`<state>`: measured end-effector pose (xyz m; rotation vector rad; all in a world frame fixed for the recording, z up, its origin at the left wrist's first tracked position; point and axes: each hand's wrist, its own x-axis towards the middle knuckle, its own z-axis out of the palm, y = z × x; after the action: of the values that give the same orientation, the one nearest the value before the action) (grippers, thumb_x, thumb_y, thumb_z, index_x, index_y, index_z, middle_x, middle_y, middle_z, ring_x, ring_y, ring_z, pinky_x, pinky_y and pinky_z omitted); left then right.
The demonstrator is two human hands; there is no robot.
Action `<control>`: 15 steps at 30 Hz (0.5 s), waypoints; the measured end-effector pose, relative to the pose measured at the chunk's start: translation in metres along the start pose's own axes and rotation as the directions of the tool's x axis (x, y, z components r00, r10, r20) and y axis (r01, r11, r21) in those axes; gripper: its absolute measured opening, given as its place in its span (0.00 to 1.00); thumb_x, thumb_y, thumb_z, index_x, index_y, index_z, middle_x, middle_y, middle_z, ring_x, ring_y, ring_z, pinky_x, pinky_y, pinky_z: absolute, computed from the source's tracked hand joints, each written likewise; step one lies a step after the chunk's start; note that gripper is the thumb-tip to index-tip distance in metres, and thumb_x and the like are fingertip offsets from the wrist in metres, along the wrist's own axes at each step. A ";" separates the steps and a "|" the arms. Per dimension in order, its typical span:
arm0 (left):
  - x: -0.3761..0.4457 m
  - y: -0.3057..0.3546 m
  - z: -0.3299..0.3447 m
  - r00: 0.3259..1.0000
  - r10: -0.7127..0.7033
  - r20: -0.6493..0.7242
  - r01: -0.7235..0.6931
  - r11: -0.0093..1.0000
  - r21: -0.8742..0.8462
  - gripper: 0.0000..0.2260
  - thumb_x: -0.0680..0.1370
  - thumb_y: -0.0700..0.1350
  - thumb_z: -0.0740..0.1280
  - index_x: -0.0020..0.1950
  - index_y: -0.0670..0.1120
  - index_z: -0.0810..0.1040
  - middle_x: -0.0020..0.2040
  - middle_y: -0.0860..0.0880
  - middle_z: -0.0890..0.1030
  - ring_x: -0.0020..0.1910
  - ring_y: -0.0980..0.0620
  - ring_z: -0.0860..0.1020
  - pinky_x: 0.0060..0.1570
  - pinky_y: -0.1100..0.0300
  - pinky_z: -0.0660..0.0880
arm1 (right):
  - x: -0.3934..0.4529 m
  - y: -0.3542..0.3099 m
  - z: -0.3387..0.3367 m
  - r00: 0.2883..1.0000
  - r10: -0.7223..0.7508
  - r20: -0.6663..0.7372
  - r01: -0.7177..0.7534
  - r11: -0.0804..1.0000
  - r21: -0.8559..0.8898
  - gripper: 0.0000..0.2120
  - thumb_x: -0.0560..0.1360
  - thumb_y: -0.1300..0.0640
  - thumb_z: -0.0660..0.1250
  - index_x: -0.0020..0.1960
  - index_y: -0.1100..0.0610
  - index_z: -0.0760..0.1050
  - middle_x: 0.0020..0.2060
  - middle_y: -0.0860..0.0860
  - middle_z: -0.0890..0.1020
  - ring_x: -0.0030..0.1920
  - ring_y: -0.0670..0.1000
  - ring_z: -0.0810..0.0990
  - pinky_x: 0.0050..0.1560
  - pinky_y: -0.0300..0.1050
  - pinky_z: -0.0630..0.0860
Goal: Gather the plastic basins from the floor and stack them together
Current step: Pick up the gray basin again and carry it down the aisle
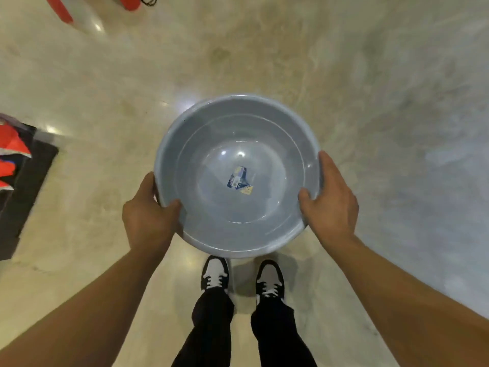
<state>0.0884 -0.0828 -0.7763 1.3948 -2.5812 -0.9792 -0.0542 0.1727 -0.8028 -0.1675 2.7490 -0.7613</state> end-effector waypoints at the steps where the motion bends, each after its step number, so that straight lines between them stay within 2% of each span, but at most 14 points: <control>1: 0.012 -0.017 0.025 1.000 0.017 0.012 -0.017 1.000 0.015 0.15 0.69 0.40 0.72 0.54 0.51 0.77 0.37 0.56 0.78 0.33 0.60 0.76 0.28 0.74 0.67 | 0.010 0.014 0.027 1.000 0.003 0.004 -0.003 1.000 0.006 0.37 0.76 0.56 0.68 0.81 0.50 0.55 0.77 0.46 0.65 0.70 0.53 0.72 0.65 0.49 0.70; 5: 0.051 -0.086 0.100 0.996 0.061 0.061 -0.067 0.991 0.115 0.16 0.71 0.46 0.72 0.57 0.51 0.76 0.38 0.53 0.79 0.32 0.58 0.75 0.30 0.68 0.63 | 0.038 0.060 0.122 0.997 0.001 0.078 -0.003 1.000 0.018 0.36 0.77 0.56 0.67 0.81 0.52 0.55 0.77 0.48 0.65 0.74 0.52 0.67 0.73 0.49 0.65; 9: 0.070 -0.135 0.151 0.993 0.038 0.111 -0.054 0.987 0.149 0.17 0.72 0.51 0.73 0.59 0.52 0.74 0.36 0.57 0.77 0.31 0.57 0.75 0.29 0.65 0.65 | 0.044 0.092 0.181 0.996 0.023 0.092 -0.021 1.000 -0.021 0.35 0.78 0.53 0.66 0.81 0.52 0.56 0.76 0.50 0.67 0.74 0.53 0.68 0.72 0.57 0.67; 15: 0.059 -0.167 0.194 0.988 -0.022 0.150 -0.008 0.981 0.195 0.20 0.74 0.45 0.72 0.63 0.47 0.72 0.31 0.56 0.73 0.27 0.56 0.71 0.26 0.62 0.62 | 0.034 0.124 0.216 0.994 0.033 0.103 -0.017 0.989 -0.147 0.37 0.77 0.54 0.68 0.81 0.53 0.54 0.78 0.51 0.64 0.76 0.54 0.64 0.73 0.56 0.65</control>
<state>0.1127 -0.0954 -1.0376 1.4243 -2.8547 -0.8863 -0.0259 0.1679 -1.0523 -0.1968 2.7005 -0.5292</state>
